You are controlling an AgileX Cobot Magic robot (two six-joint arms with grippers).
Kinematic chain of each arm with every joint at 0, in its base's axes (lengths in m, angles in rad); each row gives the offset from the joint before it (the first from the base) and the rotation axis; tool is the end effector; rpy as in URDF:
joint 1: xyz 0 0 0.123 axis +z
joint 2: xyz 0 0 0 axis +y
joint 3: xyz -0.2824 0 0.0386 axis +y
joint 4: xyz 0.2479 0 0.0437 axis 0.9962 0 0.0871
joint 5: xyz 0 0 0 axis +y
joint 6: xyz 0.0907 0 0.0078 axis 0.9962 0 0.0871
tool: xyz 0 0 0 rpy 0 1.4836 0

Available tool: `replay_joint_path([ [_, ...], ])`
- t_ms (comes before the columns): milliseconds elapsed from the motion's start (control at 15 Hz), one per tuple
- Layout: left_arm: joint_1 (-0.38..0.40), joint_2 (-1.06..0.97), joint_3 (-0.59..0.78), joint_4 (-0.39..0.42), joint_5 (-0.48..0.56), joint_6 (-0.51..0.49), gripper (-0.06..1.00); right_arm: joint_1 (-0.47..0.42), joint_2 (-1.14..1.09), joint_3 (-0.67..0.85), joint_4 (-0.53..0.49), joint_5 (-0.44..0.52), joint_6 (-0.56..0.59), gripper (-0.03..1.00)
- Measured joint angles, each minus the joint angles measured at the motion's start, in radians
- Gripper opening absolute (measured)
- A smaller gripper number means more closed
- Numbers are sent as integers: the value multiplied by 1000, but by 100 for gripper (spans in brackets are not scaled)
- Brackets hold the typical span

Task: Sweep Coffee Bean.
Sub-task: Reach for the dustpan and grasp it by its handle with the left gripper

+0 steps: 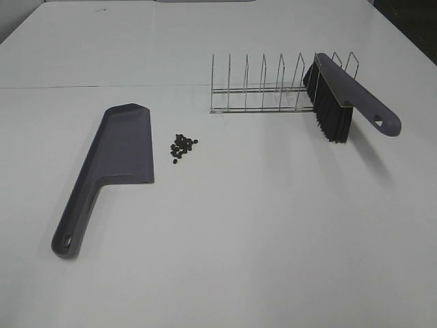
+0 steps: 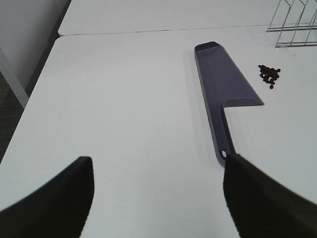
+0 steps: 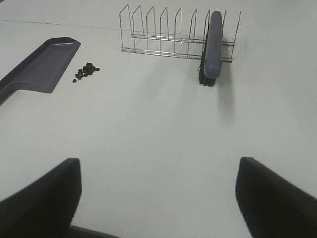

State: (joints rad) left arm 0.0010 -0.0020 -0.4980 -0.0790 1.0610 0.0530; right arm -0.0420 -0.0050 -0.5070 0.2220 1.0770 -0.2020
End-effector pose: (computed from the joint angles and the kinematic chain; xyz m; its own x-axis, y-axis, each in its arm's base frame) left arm -0.0051 -0.0063 0.2768 -0.4542 0.0139 -0.8908 0.0669 0.9976 -0.0185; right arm -0.0075 0.0180 0.2794 -0.4355 -0.0752 -0.8970 -0.1740 0.9847 0.0019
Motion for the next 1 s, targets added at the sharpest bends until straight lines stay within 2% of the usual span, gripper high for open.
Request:
replay_joint_path([
  [1000,0,0,0,0,0,0,67,0,0,0,0,0,0,72],
])
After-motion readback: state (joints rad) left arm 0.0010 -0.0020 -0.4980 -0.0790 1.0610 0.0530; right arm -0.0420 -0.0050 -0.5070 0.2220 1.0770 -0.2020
